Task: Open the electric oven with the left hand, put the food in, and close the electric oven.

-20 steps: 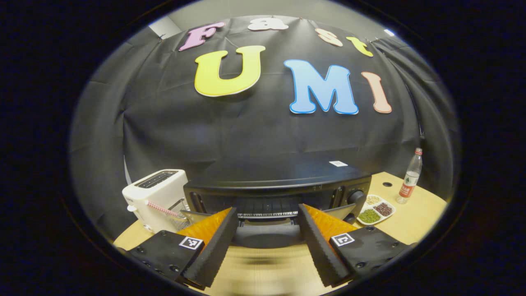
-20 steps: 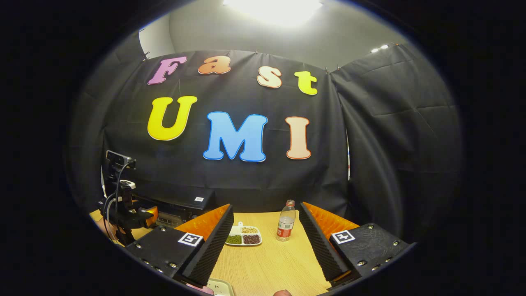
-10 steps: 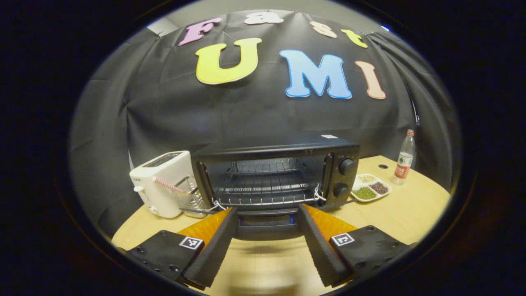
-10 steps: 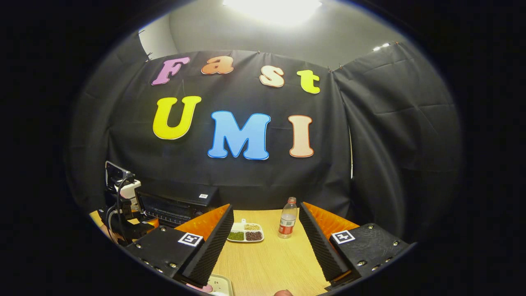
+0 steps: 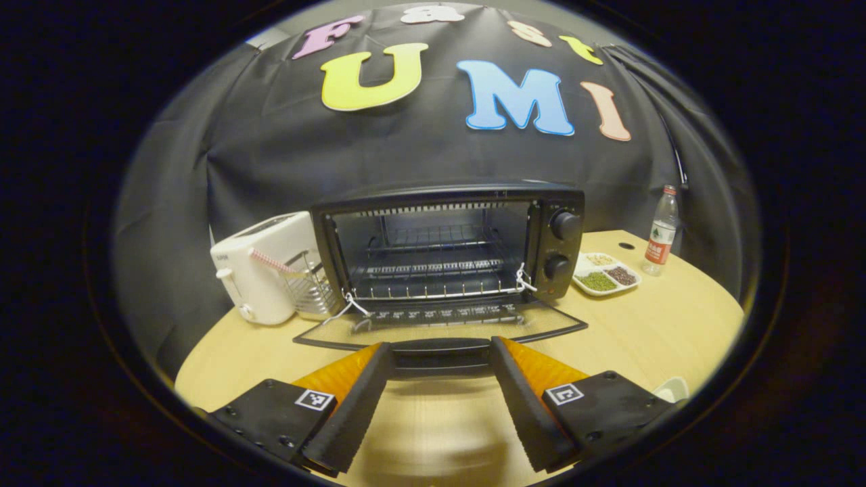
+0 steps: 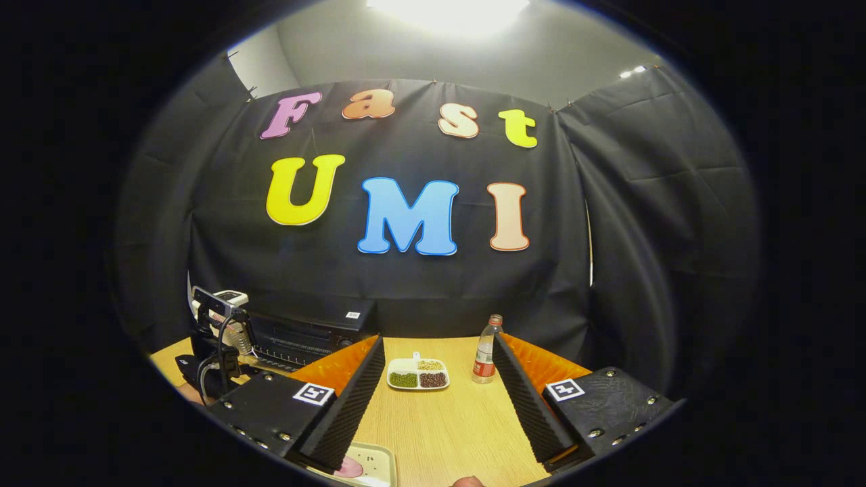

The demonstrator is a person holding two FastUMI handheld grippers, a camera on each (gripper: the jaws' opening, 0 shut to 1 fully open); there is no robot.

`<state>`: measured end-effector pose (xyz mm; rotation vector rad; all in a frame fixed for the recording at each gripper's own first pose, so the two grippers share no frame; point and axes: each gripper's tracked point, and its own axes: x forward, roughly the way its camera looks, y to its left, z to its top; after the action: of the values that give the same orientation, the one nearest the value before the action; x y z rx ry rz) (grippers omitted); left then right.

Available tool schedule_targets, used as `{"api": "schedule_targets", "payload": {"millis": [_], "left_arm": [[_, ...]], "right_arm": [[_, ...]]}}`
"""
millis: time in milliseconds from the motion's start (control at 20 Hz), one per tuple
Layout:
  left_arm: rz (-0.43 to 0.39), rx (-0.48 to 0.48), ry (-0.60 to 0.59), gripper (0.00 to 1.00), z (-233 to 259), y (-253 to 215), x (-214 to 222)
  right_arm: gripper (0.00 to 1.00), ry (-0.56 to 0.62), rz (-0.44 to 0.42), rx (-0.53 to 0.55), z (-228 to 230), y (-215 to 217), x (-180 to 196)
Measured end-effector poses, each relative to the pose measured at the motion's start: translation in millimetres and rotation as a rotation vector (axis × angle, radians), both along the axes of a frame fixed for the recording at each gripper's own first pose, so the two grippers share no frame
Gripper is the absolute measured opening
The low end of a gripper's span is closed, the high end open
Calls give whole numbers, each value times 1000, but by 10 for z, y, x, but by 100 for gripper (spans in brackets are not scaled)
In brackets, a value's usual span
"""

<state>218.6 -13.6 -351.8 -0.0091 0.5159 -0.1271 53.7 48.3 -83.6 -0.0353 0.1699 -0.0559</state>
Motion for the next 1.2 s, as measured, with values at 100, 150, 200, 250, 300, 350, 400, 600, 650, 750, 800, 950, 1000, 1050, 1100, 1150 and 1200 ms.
{"api": "schedule_targets", "payload": {"millis": [100,150,200,250,300,350,400,600,650,750,800,950,1000,1050,1100,1150,1200], "left_arm": [[5,7,13,98,-60,9,-39],[3,8,10,98,-18,12,-66],[-1,1,-9,98,82,3,-76],[2,-5,-36,98,213,4,-107],[5,-12,-63,98,366,14,-129],[6,-20,-84,98,508,43,-158],[8,-29,-109,98,672,59,-180],[7,-30,-196,98,1247,175,-315],[10,-27,-211,98,1354,217,-382],[24,-22,-249,97,1599,327,-495],[32,-21,-269,97,1705,373,-554],[55,-23,-300,100,1940,510,-739],[65,-25,-304,97,1981,552,-802],[74,-22,-309,97,2027,594,-862],[80,-13,-317,97,2073,632,-921],[86,-1,-328,100,2126,669,-984],[90,9,-336,100,2164,689,-1034]], "right_arm": [[98,-2,11,3,24,22,-21],[98,-5,20,6,43,36,-20],[98,-9,33,16,51,61,-17],[98,-7,42,25,53,81,-14],[98,0,48,35,21,80,0],[98,9,57,52,-4,94,19],[98,26,64,68,-54,110,31],[98,122,104,116,-333,193,69],[98,151,122,133,-417,235,70],[98,222,156,165,-640,315,58],[98,262,174,175,-752,351,28],[99,379,234,212,-1065,461,-34],[98,419,248,231,-1171,477,-63],[99,459,262,250,-1261,500,-94],[99,500,271,266,-1364,526,-118],[99,541,279,280,-1457,534,-140],[99,578,287,292,-1553,540,-167]]}}
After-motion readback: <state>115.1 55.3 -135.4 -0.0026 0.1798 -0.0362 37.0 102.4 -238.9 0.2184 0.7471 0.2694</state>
